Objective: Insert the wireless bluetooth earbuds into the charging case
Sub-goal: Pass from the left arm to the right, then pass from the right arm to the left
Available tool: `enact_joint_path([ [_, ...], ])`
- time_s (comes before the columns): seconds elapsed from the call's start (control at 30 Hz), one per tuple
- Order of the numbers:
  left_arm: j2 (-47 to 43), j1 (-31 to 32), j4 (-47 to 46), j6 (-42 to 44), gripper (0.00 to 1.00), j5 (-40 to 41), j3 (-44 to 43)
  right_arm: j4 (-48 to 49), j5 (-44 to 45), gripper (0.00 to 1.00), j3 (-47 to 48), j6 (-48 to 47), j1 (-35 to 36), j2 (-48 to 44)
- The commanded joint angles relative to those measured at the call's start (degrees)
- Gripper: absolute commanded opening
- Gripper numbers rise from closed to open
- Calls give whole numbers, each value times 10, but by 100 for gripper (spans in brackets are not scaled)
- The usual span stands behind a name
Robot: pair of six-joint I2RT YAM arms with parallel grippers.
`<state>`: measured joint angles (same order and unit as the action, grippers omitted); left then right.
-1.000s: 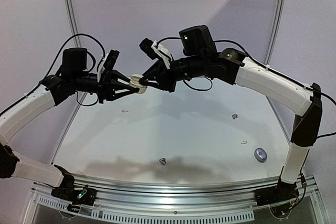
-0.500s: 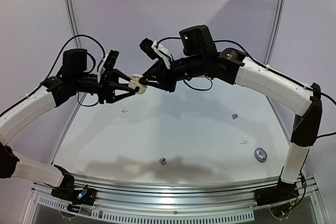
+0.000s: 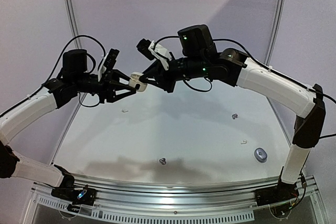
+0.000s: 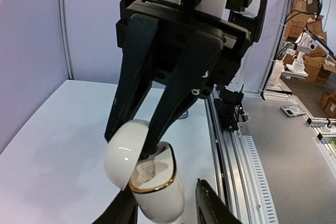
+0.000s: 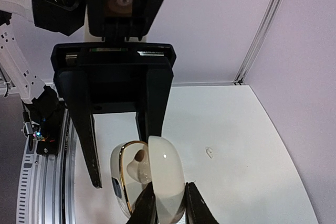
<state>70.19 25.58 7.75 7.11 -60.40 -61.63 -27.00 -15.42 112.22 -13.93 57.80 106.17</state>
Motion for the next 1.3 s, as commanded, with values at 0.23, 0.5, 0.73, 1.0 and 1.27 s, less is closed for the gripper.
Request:
enact_joint_path([
  [0.23, 12, -3, -8, -15, 33, -12, 3, 10, 48, 10, 10, -31, 9, -25],
  [0.5, 14, -2, -4, -15, 37, -6, 4, 23, 45, 9, 9, -30, 9, -32],
  [0.73, 15, -3, -10, -14, 38, -6, -1, 24, 38, 10, 10, -31, 10, -31],
  [1.0, 19, -3, -24, -37, 44, 4, -9, 21, 24, 9, 11, -32, 11, -27],
  [1.27, 25, -2, -63, -69, 44, 2, -6, 16, 26, 9, 15, -38, 12, -21],
])
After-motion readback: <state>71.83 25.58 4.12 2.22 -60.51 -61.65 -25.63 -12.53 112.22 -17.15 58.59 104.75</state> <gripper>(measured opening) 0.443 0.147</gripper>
